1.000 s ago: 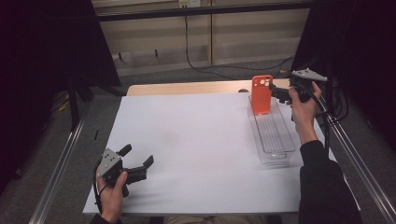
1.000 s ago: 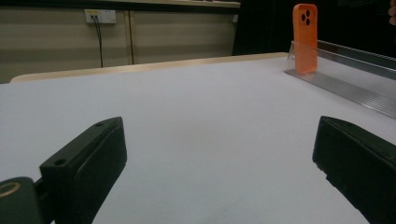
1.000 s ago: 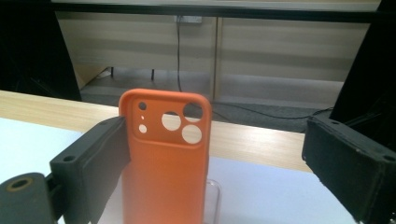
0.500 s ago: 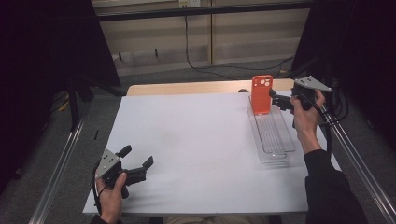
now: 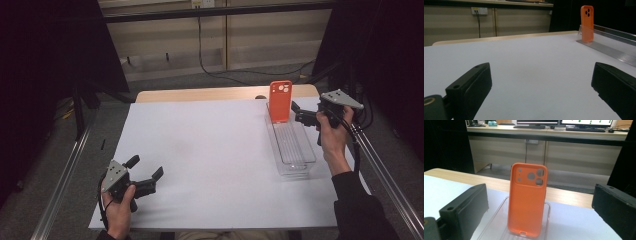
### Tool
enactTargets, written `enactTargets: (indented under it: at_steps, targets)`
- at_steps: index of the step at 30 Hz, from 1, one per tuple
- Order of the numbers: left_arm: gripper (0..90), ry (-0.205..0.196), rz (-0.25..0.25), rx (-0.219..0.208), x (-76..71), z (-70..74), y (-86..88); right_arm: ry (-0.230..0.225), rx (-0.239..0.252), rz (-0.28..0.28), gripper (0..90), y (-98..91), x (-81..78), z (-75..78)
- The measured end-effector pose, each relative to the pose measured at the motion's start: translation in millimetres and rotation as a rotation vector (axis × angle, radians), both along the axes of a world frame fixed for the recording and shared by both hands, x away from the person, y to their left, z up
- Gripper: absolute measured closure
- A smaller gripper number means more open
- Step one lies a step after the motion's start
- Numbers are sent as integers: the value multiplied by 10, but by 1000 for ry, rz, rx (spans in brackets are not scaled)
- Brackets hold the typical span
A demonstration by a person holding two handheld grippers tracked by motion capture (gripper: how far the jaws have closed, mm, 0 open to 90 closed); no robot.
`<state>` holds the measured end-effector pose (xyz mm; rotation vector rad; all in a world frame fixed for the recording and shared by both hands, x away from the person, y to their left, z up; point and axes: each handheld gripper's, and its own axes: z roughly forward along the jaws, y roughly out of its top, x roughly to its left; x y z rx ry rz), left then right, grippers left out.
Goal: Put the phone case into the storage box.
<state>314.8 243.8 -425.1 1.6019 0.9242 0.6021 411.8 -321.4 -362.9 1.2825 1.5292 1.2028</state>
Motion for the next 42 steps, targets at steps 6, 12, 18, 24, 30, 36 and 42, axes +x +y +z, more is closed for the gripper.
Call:
enactTargets:
  at_steps: [6, 12, 18, 24, 30, 36, 42]
  targets:
    - [31, -2, 2, 0, 0, 1, -3, -3, 28, 2, 0, -40, -123, -33]
    - [30, -6, 6, 2, -1, 3, 0, -4, 11, 18, 3, -13, -235, -38]
    - [30, -4, 3, 4, 0, 3, 3, -34, 0, 55, 5, 92, -384, -37]
    - [30, -7, 8, -3, -6, 2, 11, -29, 10, 59, 5, 145, -512, -51]
    - [30, -8, 14, -2, -13, 6, 21, -15, 24, 48, 5, 139, -659, -98]
    - [30, -12, 21, 6, -21, 5, 16, -14, 17, 45, 2, 136, -833, -207]
    - [30, -10, 19, 4, -37, 11, 21, -31, 15, 42, 2, 140, -1017, -266]
